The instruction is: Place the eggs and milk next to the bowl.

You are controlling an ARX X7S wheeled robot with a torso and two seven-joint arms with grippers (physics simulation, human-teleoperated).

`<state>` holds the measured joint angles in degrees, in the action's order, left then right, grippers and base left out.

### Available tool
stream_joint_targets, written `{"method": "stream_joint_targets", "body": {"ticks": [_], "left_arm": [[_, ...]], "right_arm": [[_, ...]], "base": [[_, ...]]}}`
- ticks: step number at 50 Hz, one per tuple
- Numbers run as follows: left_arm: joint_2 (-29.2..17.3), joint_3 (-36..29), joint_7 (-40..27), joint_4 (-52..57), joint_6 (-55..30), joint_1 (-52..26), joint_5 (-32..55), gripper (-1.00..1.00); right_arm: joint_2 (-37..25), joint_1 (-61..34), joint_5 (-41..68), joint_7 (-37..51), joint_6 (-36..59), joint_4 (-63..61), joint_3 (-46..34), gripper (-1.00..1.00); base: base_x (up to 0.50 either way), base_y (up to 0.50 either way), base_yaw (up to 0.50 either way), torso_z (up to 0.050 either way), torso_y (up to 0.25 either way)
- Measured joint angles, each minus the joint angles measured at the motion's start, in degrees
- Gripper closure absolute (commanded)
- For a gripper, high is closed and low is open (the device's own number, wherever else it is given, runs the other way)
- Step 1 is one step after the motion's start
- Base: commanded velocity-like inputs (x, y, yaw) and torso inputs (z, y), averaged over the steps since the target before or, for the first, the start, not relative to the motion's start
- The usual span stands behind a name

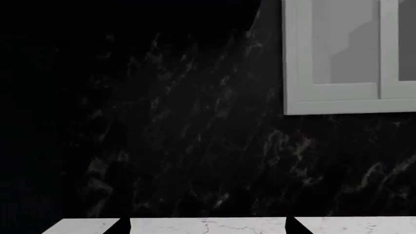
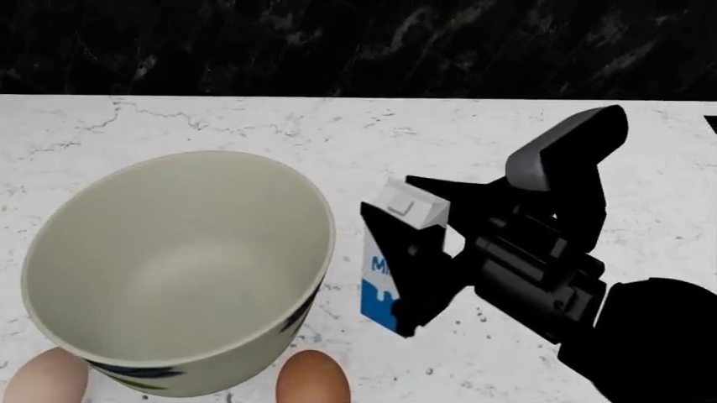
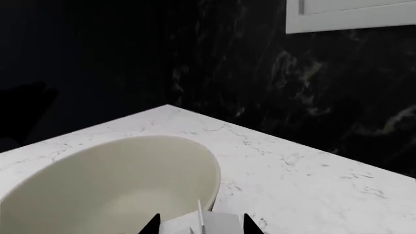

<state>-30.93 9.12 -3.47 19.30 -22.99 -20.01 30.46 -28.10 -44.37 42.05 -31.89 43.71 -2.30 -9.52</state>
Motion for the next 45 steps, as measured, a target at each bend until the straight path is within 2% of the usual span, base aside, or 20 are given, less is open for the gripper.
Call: {"method": "stream_joint_targets", "body": {"ticks": [45], "left_arm": [[0.0,0.08,0.27,-1.21,1.38,0.41,-0.04,-1.0]], "right_arm": [[3.04,0.99,-3.6,-2.94,-6.22,8.33,-3.56,1.0]], "base": [[0.0,0.0,0.0,0.0,0.001]]}}
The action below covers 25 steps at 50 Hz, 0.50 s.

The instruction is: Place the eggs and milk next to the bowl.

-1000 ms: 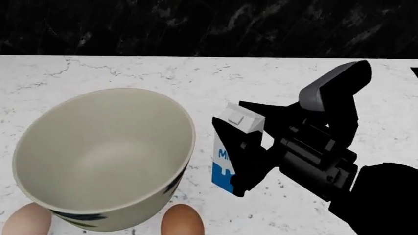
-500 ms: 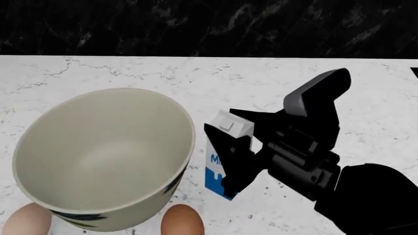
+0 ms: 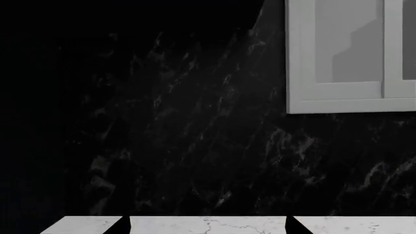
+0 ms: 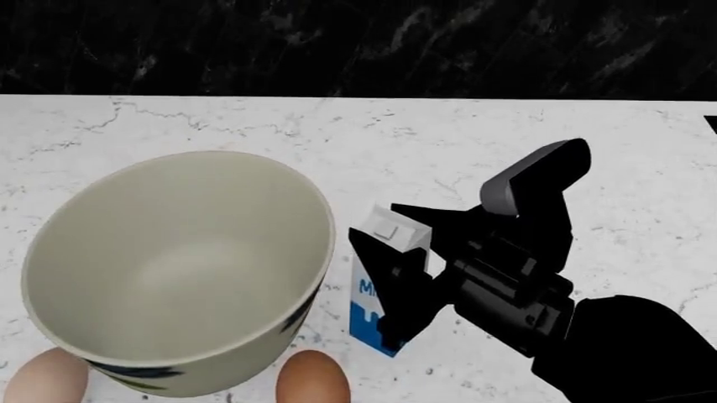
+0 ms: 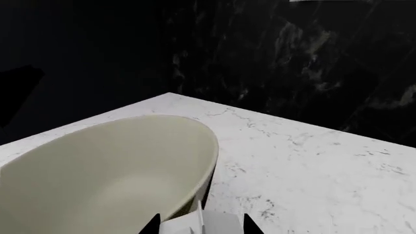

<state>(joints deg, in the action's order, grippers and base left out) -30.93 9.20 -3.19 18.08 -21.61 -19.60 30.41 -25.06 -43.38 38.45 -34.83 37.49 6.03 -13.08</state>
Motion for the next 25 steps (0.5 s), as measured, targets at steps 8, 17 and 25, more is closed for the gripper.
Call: {"method": "stream_joint_targets", "body": {"ticks": [8,17,25], "left_arm": [[-0.07,0.01,-0.05,-0.05,0.01,-0.09,0.08,-1.0],[-0.11,-0.02,-0.11,-0.15,0.02,-0.21,0.18,-1.0],[-0.08,-0.1,-0.07,-0.34,0.11,-0.33,0.27,-1.0]], "right_arm": [[0.21,0.61,-0.21,-0.35,-0.9,1.01,-0.14,1.0],[0.48,1.05,-0.45,-0.63,-1.61,2.03,-0.43,1.0],[0.7,1.51,-0.7,-0.96,-2.4,2.94,-0.72,1.0]], "base": [[0.0,0.0,0.0,0.0,0.001],[0.0,0.0,0.0,0.001,0.001],[0.0,0.0,0.0,0.0,0.001]]}}
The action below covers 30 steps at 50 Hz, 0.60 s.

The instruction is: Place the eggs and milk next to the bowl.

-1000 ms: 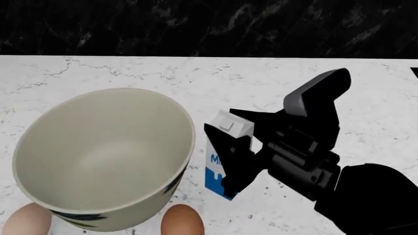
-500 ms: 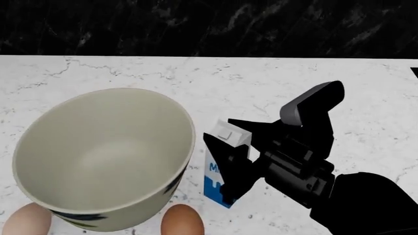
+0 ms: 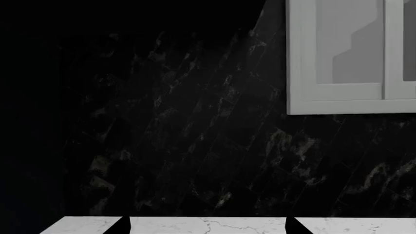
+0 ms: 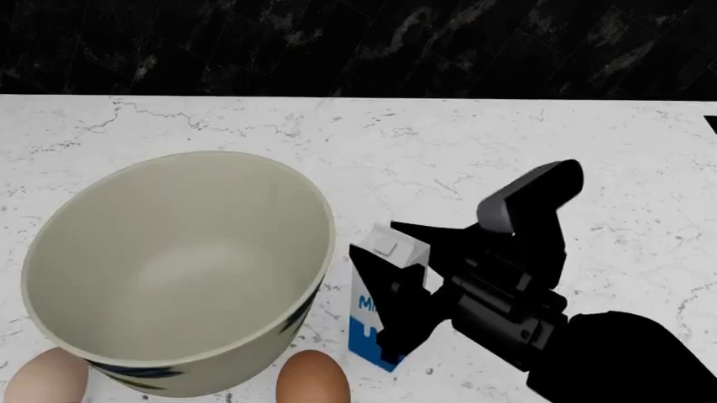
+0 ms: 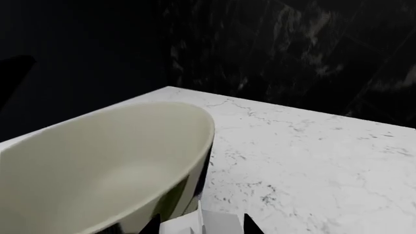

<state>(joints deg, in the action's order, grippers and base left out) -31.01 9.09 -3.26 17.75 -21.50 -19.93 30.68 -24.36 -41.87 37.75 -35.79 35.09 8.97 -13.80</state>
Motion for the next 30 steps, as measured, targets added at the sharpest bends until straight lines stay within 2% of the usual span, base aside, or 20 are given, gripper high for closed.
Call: {"method": "stream_joint_targets", "body": {"ticks": [24,25,30], "left_arm": [[0.04,-0.03,0.09,-0.38,0.51,0.14,0.15,-1.0],[0.04,-0.04,0.09,-0.39,0.52,0.14,0.16,-1.0],[0.06,-0.13,0.09,-0.4,0.57,0.11,0.18,-1.0]], "right_arm": [[0.07,1.15,0.92,-0.76,-2.17,1.59,0.59,1.0],[0.06,1.14,0.95,-0.74,-2.16,1.59,0.58,-1.0],[-0.03,1.27,0.71,-1.06,-2.21,1.53,0.28,-1.0]], "base": [[0.0,0.0,0.0,0.0,0.0],[0.0,0.0,0.0,0.0,0.0],[0.0,0.0,0.0,0.0,0.0]]}}
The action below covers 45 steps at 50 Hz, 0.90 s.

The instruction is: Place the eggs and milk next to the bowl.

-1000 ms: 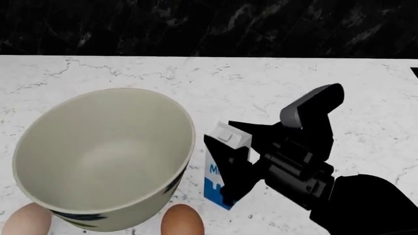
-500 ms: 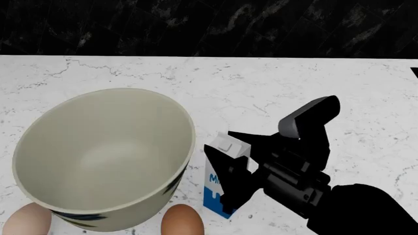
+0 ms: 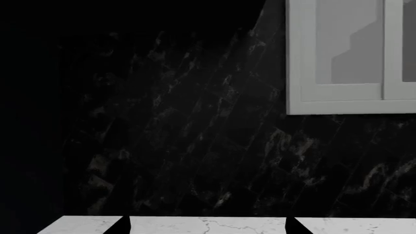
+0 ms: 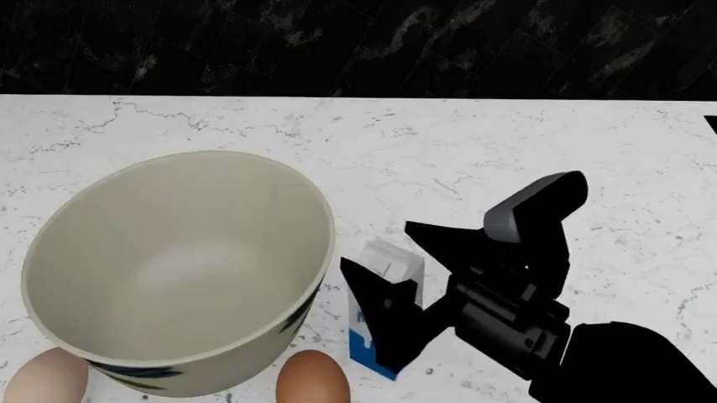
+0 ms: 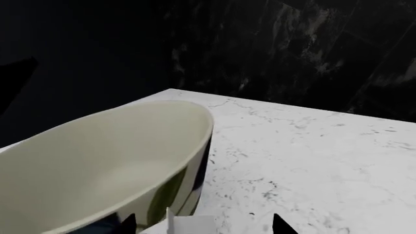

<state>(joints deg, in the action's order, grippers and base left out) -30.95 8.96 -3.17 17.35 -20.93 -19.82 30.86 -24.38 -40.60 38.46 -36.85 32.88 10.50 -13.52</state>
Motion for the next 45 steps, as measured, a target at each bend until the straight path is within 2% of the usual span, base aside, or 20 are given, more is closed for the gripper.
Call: {"method": "stream_joint_targets", "body": {"ticks": [21,45], "left_arm": [[-0.11,-0.26,0.03,0.01,0.2,-0.1,0.05,-1.0],[-0.67,0.04,-0.44,1.03,-0.73,-1.21,1.17,-1.0]], "right_arm": [[-1.42,0.77,1.0,0.72,1.53,-2.96,0.25,-1.0],[-6.03,-0.19,7.99,6.57,9.94,-16.9,4.6,-1.0]], "base": [[0.0,0.0,0.0,0.0,0.0],[0.0,0.0,0.0,0.0,0.0]]}}
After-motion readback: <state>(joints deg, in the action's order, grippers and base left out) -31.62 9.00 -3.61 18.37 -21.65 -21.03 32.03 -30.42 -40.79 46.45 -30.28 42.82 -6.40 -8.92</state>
